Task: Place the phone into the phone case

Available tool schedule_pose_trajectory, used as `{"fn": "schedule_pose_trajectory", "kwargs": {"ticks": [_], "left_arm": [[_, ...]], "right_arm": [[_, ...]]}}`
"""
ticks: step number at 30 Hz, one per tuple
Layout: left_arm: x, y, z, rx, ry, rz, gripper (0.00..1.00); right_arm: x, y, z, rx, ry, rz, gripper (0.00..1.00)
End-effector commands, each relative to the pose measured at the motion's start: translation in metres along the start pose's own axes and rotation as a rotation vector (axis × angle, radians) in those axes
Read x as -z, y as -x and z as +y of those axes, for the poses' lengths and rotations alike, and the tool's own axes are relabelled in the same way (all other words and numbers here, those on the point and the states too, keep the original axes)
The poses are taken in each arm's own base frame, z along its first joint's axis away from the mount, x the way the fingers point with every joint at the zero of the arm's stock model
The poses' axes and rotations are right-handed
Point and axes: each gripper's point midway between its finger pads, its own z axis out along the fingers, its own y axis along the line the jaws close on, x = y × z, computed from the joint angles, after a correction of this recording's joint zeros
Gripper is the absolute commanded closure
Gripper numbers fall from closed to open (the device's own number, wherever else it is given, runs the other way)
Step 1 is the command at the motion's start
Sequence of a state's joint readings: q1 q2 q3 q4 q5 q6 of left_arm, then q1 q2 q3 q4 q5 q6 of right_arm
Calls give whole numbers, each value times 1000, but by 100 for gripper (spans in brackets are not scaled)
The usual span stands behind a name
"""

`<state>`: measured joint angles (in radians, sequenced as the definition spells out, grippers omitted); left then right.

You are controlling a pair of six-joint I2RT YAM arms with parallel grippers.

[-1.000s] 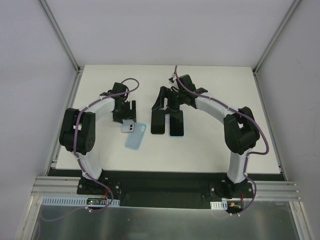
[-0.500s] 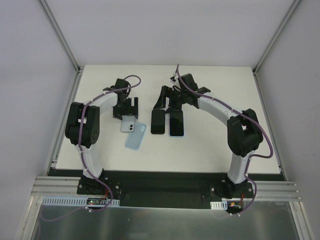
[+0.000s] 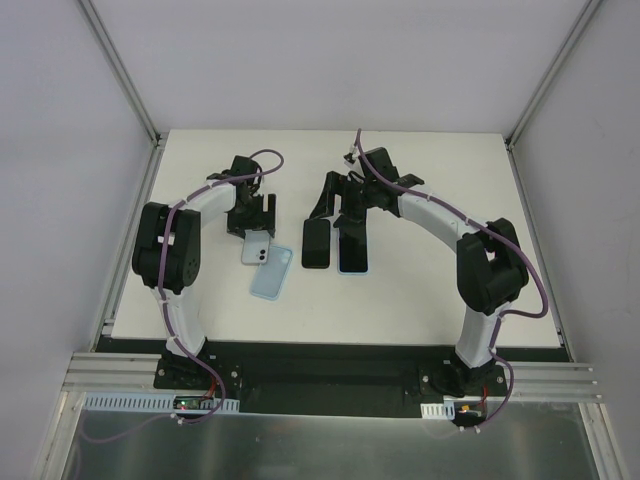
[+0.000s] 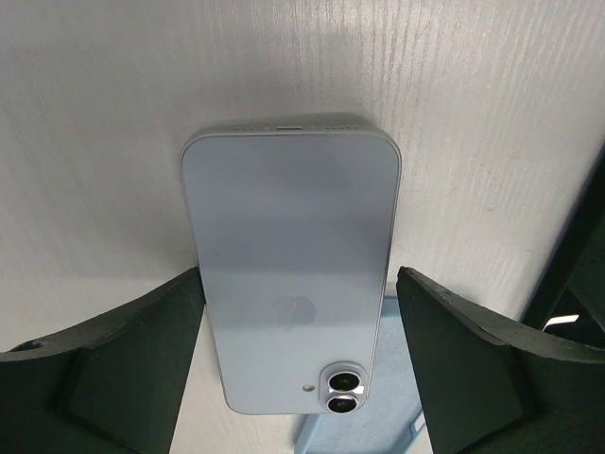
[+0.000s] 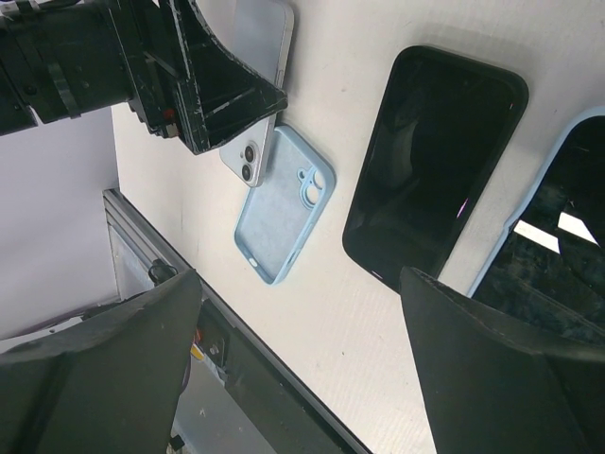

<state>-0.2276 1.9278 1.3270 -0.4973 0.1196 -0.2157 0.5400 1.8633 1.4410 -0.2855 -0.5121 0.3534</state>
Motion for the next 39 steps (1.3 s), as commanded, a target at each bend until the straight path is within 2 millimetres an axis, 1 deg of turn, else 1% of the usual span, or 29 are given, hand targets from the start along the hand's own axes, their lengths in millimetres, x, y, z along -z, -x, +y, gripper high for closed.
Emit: {"fn": "schedule_pose_trajectory", "kwargs": {"ticks": [1, 4, 6, 8, 10, 12, 13, 15, 16, 18, 19, 22, 23, 24, 26, 28, 29, 32, 33, 37, 39], "left_arm": [[-7, -10, 10, -20, 35, 54, 19], [-11, -14, 10, -37, 42, 74, 22], [-13, -17, 9, -42, 43, 86, 27], [-14, -20, 9, -40, 50, 95, 29], [-14, -20, 8, -41, 50, 95, 33], [-14, -19, 9, -43, 53, 91, 41], [-11, -16, 8, -46, 53, 80, 47], [-6, -10, 7, -53, 51, 59, 52], [-2, -7, 5, -56, 47, 45, 57], [5, 0, 1, -69, 31, 20, 63], [12, 6, -1, -76, 24, -5, 70], [26, 16, -6, -87, 9, -50, 78], [30, 18, -8, -90, 2, -59, 82], [34, 20, -9, -90, -4, -71, 84], [42, 22, -13, -93, -19, -89, 90], [50, 22, -16, -96, -36, -105, 93], [52, 22, -17, -98, -40, -111, 96], [61, 21, -16, -112, -36, -130, 100], [65, 22, -16, -119, -35, -140, 100], [74, 19, -19, -141, -54, -161, 100], [79, 14, -25, -170, -87, -170, 100]], "right_arm": [[16, 9, 13, 31, 25, -38, 12], [15, 9, 13, 28, 24, -36, 12], [15, 11, 12, 25, 25, -39, 11], [15, 11, 12, 24, 23, -36, 12], [15, 13, 14, 30, 29, -39, 11], [15, 13, 14, 30, 28, -36, 11], [16, 15, 15, 32, 32, -39, 11], [15, 15, 16, 31, 35, -37, 11], [15, 15, 17, 31, 38, -36, 11], [14, 15, 18, 30, 42, -31, 11], [13, 16, 18, 29, 46, -28, 11], [12, 15, 18, 18, 51, -21, 11], [11, 15, 19, 14, 53, -18, 11], [11, 14, 20, 6, 59, -12, 11], [11, 14, 22, 3, 67, -7, 11], [13, 15, 26, 1, 79, -9, 11], [13, 16, 27, 2, 82, -11, 11], [10, 20, 28, -8, 87, -19, 11], [6, 19, 27, -16, 92, -8, 11], [0, 24, 35, -27, 129, -2, 11], [-5, 25, 35, -35, 139, 11, 12]]}}
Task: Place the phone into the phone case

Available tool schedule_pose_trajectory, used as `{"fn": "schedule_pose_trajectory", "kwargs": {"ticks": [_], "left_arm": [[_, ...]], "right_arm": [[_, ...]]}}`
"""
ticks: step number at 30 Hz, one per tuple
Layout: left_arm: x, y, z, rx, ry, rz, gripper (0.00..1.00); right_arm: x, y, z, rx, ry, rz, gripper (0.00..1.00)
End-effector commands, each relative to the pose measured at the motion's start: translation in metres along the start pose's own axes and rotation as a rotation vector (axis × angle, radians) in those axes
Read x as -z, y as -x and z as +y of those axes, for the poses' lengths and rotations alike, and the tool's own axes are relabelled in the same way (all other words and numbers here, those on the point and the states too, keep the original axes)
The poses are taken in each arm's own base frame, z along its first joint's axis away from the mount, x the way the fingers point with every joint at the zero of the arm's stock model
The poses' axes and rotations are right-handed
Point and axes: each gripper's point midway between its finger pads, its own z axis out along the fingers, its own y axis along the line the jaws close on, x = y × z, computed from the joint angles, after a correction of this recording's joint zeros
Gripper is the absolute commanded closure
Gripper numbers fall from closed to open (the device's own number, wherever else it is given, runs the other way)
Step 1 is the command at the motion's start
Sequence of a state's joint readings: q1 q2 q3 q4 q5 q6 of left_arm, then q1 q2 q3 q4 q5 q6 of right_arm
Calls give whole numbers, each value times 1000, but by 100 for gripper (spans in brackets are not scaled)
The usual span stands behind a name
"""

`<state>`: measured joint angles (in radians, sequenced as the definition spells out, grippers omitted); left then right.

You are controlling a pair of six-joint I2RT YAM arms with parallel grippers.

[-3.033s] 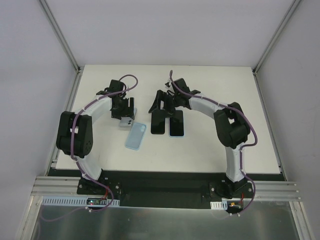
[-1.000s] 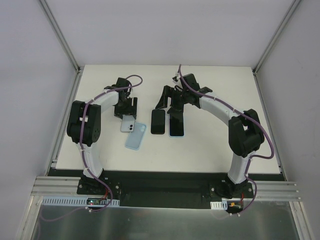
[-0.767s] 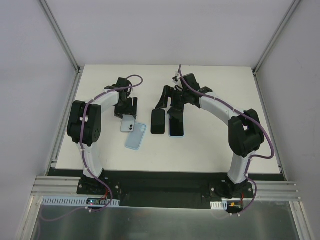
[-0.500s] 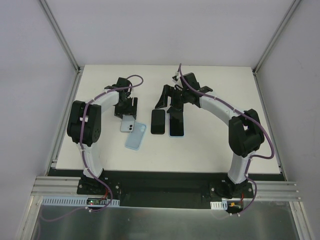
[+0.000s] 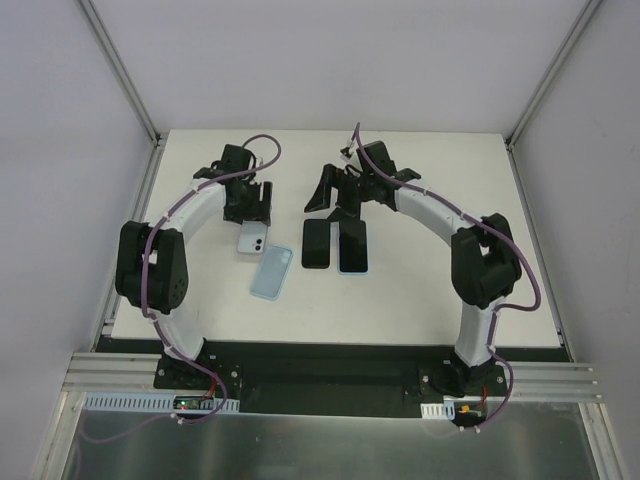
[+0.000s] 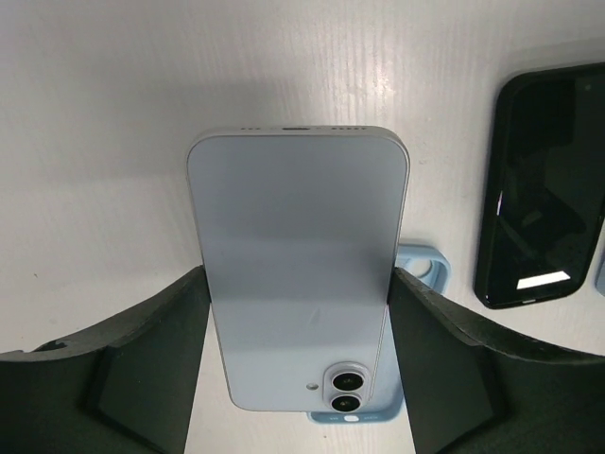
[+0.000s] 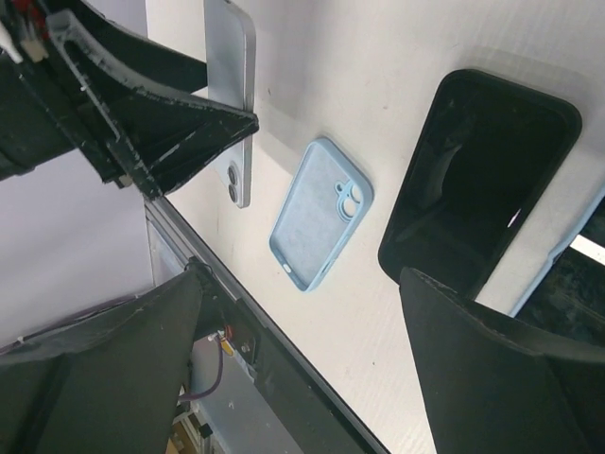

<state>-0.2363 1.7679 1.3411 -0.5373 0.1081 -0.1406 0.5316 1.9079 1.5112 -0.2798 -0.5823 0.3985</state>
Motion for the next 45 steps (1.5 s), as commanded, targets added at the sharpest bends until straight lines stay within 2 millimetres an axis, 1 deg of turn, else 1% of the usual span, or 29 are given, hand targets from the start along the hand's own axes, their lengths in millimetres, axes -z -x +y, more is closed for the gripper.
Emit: {"fn": "schedule_pose_trajectory", "kwargs": {"ticks": [1, 3, 7, 11, 16, 18, 19, 22, 27, 30, 33, 34, 37, 39, 40, 41, 42, 43, 44, 45], "left_arm": [[25, -4, -21, -86, -86, -46, 100], [30, -7, -30, -118, -125, -62, 100], [38, -19, -55, -191, -209, -73, 100], [41, -30, -71, -243, -261, -72, 100], [44, -34, -82, -267, -287, -81, 100], [44, -37, -86, -279, -298, -83, 100], [45, -36, -87, -283, -300, -88, 100], [47, -38, -89, -293, -306, -99, 100], [51, -39, -93, -300, -319, -119, 100], [51, -41, -95, -303, -331, -125, 100], [52, -42, -97, -310, -334, -133, 100], [52, -42, -97, -310, -334, -131, 100], [55, -43, -97, -307, -336, -141, 100], [56, -43, -95, -307, -328, -149, 95], [56, -42, -95, -305, -323, -153, 93], [57, -42, -95, -301, -322, -154, 91], [58, -41, -95, -298, -321, -157, 81], [58, -41, -94, -293, -314, -158, 73], [59, -42, -93, -285, -311, -161, 63], [59, -42, -92, -281, -307, -162, 40]], "right_arm": [[-6, 12, 20, -3, 78, 6, 13], [-11, 13, 22, -15, 99, 24, 17], [-17, 14, 26, -12, 126, 35, 23], [-25, 10, 29, -17, 149, 65, 28], [-32, 4, 37, -26, 194, 102, 30], [-36, -2, 37, -35, 199, 123, 33], [-38, -5, 36, -39, 195, 131, 37], [-42, -9, 34, -43, 184, 135, 43], [-48, -19, 38, -48, 193, 169, 44], [-50, -24, 36, -48, 186, 176, 50], [-52, -28, 37, -45, 190, 187, 59], [-51, -28, 38, -43, 190, 184, 67], [-48, -27, 42, -33, 204, 179, 81], [-47, -26, 43, -29, 215, 170, 87], [-47, -25, 46, -23, 224, 167, 94], [-45, -25, 47, -22, 233, 167, 97], [-45, -24, 50, -14, 248, 161, 99], [-43, -23, 52, -9, 257, 159, 98], [-41, -21, 52, -4, 262, 153, 99], [-40, -19, 53, 4, 269, 142, 98]]}}
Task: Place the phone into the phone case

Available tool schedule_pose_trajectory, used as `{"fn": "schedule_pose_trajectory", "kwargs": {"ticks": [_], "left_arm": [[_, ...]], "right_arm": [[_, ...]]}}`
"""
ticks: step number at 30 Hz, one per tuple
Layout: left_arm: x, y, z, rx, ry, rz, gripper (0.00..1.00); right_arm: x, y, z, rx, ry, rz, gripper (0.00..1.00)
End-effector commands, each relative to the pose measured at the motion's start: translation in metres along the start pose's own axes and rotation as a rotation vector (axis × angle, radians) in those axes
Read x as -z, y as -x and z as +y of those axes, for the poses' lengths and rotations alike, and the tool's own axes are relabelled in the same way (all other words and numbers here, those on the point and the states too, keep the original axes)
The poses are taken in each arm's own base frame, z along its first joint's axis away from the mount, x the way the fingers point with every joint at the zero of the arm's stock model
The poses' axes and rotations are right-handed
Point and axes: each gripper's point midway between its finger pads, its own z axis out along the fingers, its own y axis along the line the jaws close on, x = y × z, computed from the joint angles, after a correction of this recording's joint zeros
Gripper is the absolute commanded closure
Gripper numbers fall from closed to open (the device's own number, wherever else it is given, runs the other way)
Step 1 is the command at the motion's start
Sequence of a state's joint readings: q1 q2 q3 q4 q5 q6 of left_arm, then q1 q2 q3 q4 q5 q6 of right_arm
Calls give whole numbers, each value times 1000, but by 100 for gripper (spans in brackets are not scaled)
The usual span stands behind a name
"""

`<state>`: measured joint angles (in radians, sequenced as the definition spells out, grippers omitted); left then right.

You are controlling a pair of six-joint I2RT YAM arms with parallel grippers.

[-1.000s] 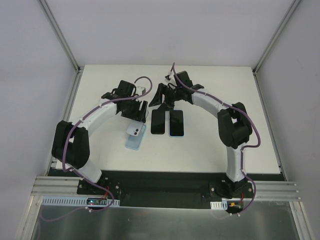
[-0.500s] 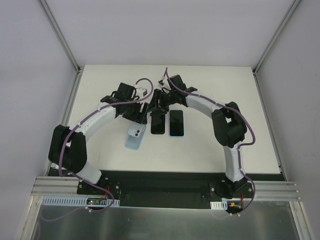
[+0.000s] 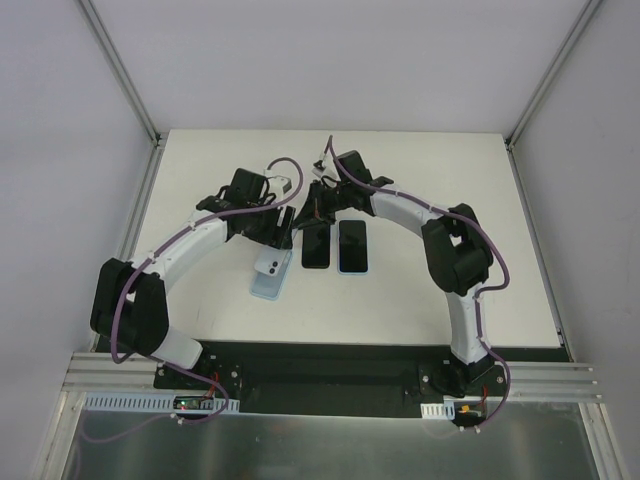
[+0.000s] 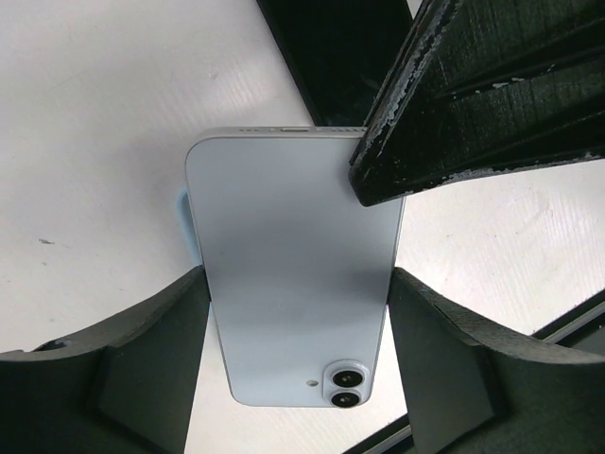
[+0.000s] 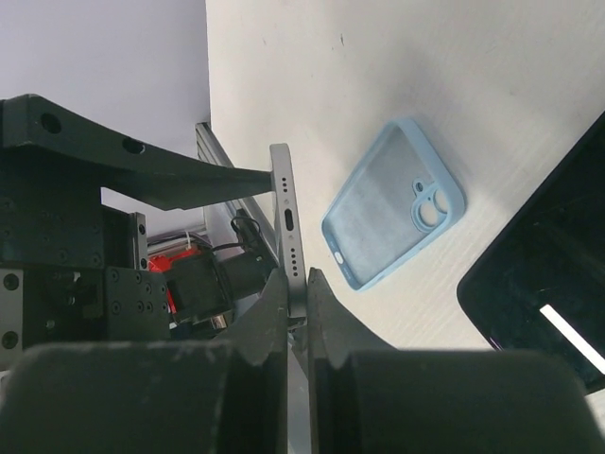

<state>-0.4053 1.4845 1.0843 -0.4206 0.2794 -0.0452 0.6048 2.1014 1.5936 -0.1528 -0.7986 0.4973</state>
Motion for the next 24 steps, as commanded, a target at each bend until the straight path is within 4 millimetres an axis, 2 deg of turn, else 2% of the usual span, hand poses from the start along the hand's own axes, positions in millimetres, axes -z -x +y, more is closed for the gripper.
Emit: {"fn": "schedule_pose_trajectory", "kwargs": {"ticks": [1, 3, 6, 13, 17, 18, 19, 20, 21, 23, 24], "left_arm": [[14, 16, -13, -22, -27, -89, 31], [17, 15, -14, -15, -28, -92, 23], [24, 14, -18, -13, -41, -108, 1], [49, 18, -20, -7, -18, -162, 1], [74, 28, -15, 83, 14, -242, 1], [81, 32, 0, 147, 29, -263, 1], [88, 35, -3, 223, -31, -265, 1], [92, 36, 4, 285, -41, -266, 1], [100, 40, 27, 382, -24, -288, 1], [105, 40, 39, 516, -47, -285, 2], [111, 39, 60, 591, -16, -304, 2]], "right_arm": [[14, 9, 31, 71, 80, -50, 99], [19, 13, 34, 76, 87, -67, 98], [29, 22, 44, 88, 118, -85, 99], [50, 29, 73, 125, 186, -102, 99], [62, 35, 83, 192, 175, -153, 99], [66, 37, 81, 207, 156, -167, 99], [73, 38, 86, 275, 137, -196, 99], [74, 40, 76, 273, 73, -217, 99], [80, 39, 81, 306, 58, -236, 99], [85, 40, 76, 387, -2, -265, 99], [87, 39, 77, 428, -23, -273, 99]]}}
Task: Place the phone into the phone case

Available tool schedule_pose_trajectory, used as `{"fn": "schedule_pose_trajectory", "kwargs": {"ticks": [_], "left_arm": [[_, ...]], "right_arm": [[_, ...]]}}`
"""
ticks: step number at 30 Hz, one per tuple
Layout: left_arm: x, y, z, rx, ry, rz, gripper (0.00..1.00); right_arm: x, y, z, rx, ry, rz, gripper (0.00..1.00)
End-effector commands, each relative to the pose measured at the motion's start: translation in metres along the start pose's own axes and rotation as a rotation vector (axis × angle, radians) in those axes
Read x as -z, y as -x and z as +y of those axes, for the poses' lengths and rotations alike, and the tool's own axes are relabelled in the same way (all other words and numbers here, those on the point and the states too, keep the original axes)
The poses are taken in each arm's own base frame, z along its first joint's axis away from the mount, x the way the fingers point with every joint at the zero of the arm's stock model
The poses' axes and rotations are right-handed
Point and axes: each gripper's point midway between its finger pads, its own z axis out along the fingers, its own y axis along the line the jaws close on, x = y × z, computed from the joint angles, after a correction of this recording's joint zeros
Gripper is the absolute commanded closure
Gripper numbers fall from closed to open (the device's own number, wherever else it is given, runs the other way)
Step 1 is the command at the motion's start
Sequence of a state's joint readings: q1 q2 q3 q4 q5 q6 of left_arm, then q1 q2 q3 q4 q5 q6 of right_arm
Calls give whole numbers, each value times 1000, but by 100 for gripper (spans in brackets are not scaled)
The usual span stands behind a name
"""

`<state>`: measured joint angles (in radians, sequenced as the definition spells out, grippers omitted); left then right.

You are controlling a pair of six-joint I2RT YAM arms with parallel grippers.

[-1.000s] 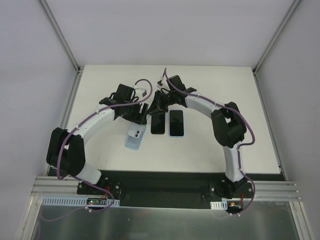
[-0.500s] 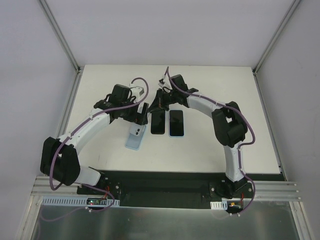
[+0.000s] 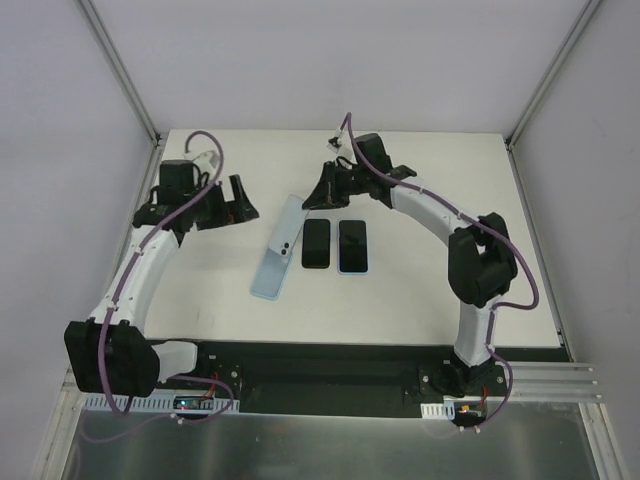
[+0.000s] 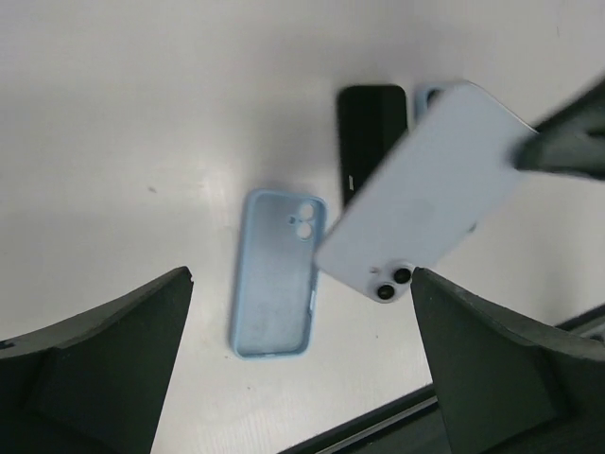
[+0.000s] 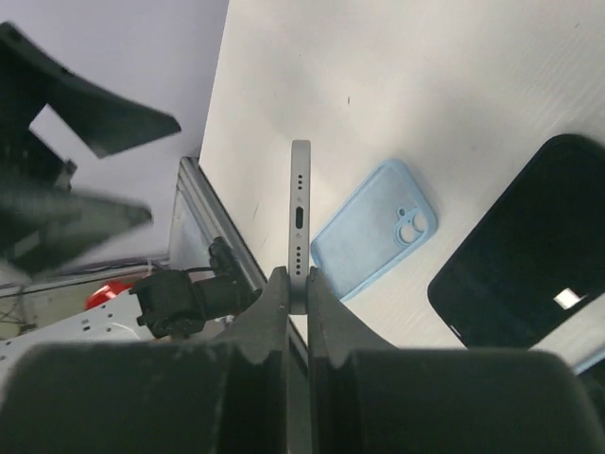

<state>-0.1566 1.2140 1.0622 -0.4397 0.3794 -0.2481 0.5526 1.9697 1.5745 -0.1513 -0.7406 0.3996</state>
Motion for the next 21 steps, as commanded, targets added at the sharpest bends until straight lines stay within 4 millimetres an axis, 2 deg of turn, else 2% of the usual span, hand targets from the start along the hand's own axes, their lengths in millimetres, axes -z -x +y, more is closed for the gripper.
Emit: {"fn": "schedule_pose_trajectory", "kwargs": {"ticks": [1, 2, 4, 5, 6, 7, 8, 9, 10, 11, 12, 14, 15, 16, 17, 18, 19, 20, 21], "left_arm": [[16, 16, 35, 337, 30, -14, 2], [17, 16, 45, 370, 56, -16, 2], [16, 14, 68, 449, 111, -17, 2], [16, 12, 72, 480, 106, -10, 2], [16, 11, 76, 510, 101, -5, 2], [15, 7, 89, 582, 111, 3, 1], [14, 6, 88, 608, 83, 15, 1], [13, 5, 92, 633, 81, 22, 1], [10, 0, 98, 661, 88, 37, 1], [9, -2, 100, 669, 87, 44, 1], [7, -5, 102, 673, 95, 51, 1], [1, -15, 103, 703, 90, 80, 2], [-1, -16, 98, 706, 48, 91, 3], [-5, -22, 99, 716, 40, 114, 5], [-7, -25, 98, 714, 29, 128, 10], [-8, -28, 97, 688, 17, 137, 13], [-11, -34, 96, 677, 20, 152, 16], [-14, -38, 89, 645, 15, 172, 17], [-17, -44, 86, 616, 14, 190, 18]], "right_arm": [[45, 25, 56, 325, -30, -146, 99], [48, 26, 48, 405, -95, -158, 99], [54, 20, 60, 503, -128, -171, 99], [56, 22, 53, 610, -189, -178, 99], [57, 14, 67, 684, -187, -184, 99], [58, 10, 71, 755, -200, -189, 99], [54, 6, 63, 880, -241, -189, 99], [53, -8, 84, 1003, -217, -203, 99], [51, -16, 87, 1093, -224, -210, 99], [50, -16, 95, 1188, -241, -250, 99], [43, -39, 102, 1356, -228, -216, 99], [34, -57, 114, 1501, -234, -206, 99], [32, -63, 111, 1580, -254, -190, 99], [33, -59, 110, 1615, -311, -211, 99], [28, -70, 114, 1651, -314, -208, 99], [29, -80, 105, 1680, -329, -187, 98], [29, -79, 111, 1738, -340, -230, 99], [27, -90, 116, 1778, -319, -236, 99], [25, -102, 103, 1825, -316, -210, 99]]}}
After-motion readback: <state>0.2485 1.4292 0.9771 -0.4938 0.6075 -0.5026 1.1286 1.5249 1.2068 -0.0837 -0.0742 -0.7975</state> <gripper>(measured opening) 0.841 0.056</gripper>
